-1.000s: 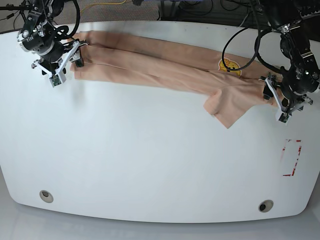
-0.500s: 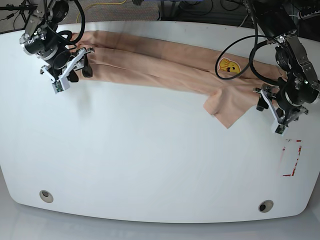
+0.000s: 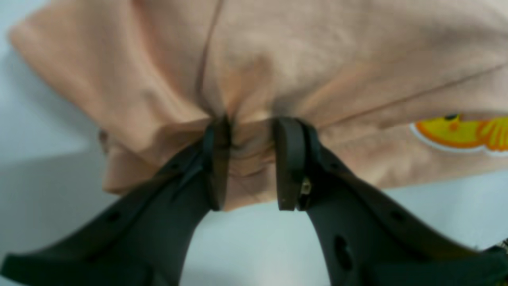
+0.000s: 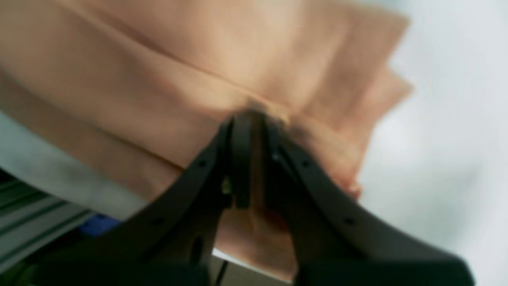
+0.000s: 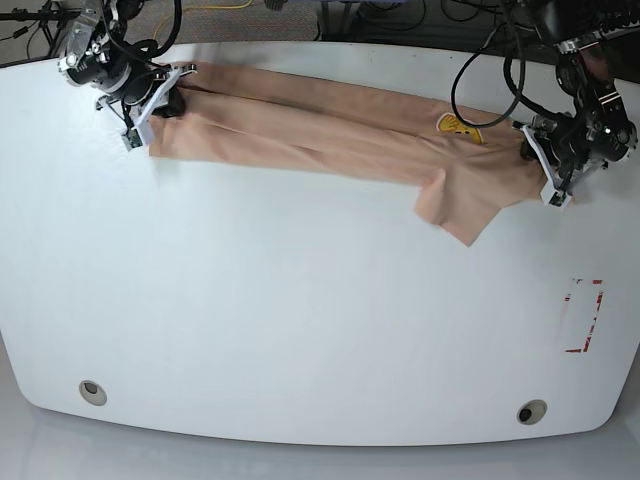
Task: Fold the T-shirt properly
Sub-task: 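Lay the folded hem down, dragging both grippers back across the table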
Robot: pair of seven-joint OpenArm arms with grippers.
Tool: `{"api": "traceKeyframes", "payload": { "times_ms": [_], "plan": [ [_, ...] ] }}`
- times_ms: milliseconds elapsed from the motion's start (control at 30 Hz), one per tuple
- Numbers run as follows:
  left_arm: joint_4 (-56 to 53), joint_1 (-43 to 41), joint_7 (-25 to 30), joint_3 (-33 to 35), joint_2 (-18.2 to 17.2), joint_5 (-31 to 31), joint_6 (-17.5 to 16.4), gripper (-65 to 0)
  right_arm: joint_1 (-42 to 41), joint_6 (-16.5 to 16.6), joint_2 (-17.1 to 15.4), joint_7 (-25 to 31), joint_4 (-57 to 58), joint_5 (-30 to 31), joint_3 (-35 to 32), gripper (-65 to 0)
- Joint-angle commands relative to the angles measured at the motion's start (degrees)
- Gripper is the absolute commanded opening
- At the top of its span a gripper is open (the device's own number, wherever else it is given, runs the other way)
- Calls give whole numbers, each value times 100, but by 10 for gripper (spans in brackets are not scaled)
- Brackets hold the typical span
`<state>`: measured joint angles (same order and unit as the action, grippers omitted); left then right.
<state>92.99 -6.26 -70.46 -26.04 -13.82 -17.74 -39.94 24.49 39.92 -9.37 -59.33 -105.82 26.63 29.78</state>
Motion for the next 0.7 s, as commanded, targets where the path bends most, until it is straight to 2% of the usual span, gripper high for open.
{"api": "traceKeyframes", "payload": {
  "times_ms": [0,100,333,533,667],
  "plan": [
    [94,-55,52,-11,-81,-33,-6,-485,-27,8,-61,144,81,-285,15,-607],
    [94,-125,61,-11,-81,-33,-6,-485,-97,8,-70,197,336,-778,-99,-607],
    [94,-125,35,-2,-46,-33,-6,-482,-519,8,-79,724,986,-1753,-213,-607],
    [94,-134,26,6,174,11,-6,-479,-1091,8,-88,918,1593,-2404,-187,-607],
    [68,-231,35,-2,174,11,-6,-479,-1425,8,-263,1137,1901,-2694,-169,-607]
  ]
}}
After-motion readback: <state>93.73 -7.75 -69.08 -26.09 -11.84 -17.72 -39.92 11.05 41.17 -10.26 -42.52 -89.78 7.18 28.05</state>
